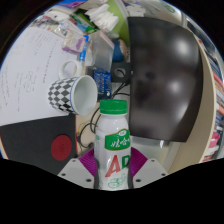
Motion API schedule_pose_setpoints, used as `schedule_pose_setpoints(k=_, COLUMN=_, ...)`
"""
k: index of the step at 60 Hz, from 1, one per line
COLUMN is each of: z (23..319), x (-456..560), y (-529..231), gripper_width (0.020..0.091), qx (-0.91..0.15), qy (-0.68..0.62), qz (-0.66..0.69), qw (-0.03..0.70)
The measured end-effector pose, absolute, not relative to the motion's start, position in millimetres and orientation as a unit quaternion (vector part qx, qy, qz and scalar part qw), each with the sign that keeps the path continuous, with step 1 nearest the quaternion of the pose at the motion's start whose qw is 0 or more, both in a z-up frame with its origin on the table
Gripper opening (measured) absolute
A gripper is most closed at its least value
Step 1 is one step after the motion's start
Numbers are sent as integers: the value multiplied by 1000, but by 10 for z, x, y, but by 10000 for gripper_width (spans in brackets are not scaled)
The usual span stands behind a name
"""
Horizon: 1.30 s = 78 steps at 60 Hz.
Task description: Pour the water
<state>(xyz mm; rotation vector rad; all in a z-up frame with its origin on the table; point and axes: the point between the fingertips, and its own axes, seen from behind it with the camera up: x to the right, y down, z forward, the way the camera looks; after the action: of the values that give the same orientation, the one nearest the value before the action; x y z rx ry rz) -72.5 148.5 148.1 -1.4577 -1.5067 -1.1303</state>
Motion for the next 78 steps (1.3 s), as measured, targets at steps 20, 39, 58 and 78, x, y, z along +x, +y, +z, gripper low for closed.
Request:
schedule_pose_setpoints(k=20, z=1422, x=-802, y=1694, gripper_width=385, qx=-469, qy=-661, qz=-519, qw=270)
schedule_pose_setpoints(k=39, z=1608, x=-905, y=1407, gripper_width=387, qx=-601, qy=-578, qz=-395, qw=385)
schedule_pose_setpoints(k=58, z=1600, x=-605, y=1255, gripper_width=387, qx=-801, qy=-239, qz=-80, qw=543)
schedule_pose_setpoints(k=78, z=1041, x=-560, y=1541, gripper_width=387, qx=-811, qy=-76, qz=85, qw=574)
